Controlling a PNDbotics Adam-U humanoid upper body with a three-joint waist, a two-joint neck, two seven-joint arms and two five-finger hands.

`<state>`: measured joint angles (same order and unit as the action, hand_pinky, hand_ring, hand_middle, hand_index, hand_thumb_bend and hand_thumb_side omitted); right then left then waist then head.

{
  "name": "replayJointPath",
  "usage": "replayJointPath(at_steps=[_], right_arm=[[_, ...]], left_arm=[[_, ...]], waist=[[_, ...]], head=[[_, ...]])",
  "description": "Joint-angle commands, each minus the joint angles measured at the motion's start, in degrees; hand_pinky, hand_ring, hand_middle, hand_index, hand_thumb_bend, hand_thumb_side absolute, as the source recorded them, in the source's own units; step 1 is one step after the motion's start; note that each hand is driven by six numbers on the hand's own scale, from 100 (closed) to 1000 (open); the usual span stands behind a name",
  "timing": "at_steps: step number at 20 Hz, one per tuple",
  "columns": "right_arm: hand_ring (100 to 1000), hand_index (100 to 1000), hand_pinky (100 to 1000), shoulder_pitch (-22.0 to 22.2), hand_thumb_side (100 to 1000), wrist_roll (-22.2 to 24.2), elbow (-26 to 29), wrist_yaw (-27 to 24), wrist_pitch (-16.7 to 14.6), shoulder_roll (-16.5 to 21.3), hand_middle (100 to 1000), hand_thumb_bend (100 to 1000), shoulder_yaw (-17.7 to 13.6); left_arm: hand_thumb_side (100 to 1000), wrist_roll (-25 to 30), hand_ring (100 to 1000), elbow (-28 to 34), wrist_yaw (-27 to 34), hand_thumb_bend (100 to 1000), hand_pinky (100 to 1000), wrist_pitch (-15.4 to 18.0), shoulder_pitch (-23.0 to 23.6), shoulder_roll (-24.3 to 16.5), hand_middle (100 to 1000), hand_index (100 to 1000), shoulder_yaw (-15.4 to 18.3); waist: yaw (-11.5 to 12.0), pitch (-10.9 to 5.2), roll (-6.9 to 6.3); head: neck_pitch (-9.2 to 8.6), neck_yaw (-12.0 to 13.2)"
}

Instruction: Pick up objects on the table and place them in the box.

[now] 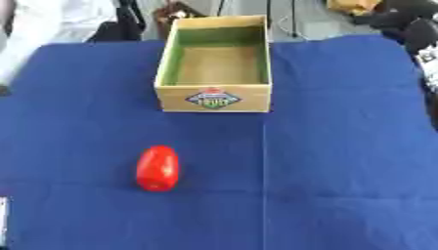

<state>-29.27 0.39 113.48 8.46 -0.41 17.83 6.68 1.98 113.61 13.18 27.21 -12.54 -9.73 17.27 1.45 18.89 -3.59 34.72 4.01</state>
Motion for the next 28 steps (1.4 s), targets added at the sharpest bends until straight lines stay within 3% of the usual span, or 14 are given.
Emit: replayJointPath(at_steps=[1,4,5,7,9,18,23,28], right_arm=[[866,882,913,-0.59,806,-0.11,1.11,-0.01,-0.03,0.28,700,100,-0.36],[866,883,914,-0.57,809,-0.09,1.11,-0.1,-0.02,0.38,701,100,-0.25],[866,882,914,-0.55,806,-0.06,1.11,-0.1,-0.01,0.4,700,100,-0.23],[866,882,914,-0.53,807,-0.03,1.11,-0.13,0.0,0.42,700,100,-0.18],[865,882,914,-0.5,808,0.08,1.11,-0.14,0.02,0.44,700,100,-0.11],[865,881,915,-0.52,810,0.76,1.11,-0.28,0.1,0.66,699,100,0.45],[865,876,916,-0.48,807,1.3,1.11,-0.19,0.33,0.83,698,100,0.76],[866,876,917,-0.55,806,1.58,1.11,-0.25,0.45,0.85,697,100,0.96]], left_arm=[[960,1.05,505,0.98,-0.62,472,496,0.37,0.28,-1.59,626,878,0.39],[1000,2.17,503,0.98,-2.22,554,497,1.34,1.32,-4.31,634,889,0.21],[1000,2.59,499,0.98,-3.01,655,496,1.81,1.78,-5.49,616,888,0.12],[1000,3.3,505,0.98,-5.52,773,501,2.99,2.96,-8.7,621,897,-0.14],[1000,3.73,510,0.98,-9.1,805,504,3.82,4.12,-12.23,634,906,-0.62],[1000,6.8,549,0.98,-27.65,765,534,0.21,7.58,-28.61,684,923,-6.05],[991,7.64,596,0.98,-32.09,757,599,-0.24,7.86,-36.45,728,951,-9.48],[960,9.73,616,0.98,-34.24,773,611,-3.09,6.08,-40.84,746,964,-12.27]], waist=[[0.15,-0.94,-0.03],[0.18,-1.01,-0.15],[0.16,-1.04,-0.2],[0.08,-1.11,-0.31],[0.01,-1.2,-0.42],[-0.48,-1.29,-0.93],[-0.72,-1.24,-1.24],[-1.14,-1.2,-1.37]], head=[[0.23,-0.04],[0.91,-0.24],[1.2,-0.32],[1.71,-0.53],[2.01,-0.62],[1.57,-0.8],[1.73,-0.77],[1.76,-0.64]])
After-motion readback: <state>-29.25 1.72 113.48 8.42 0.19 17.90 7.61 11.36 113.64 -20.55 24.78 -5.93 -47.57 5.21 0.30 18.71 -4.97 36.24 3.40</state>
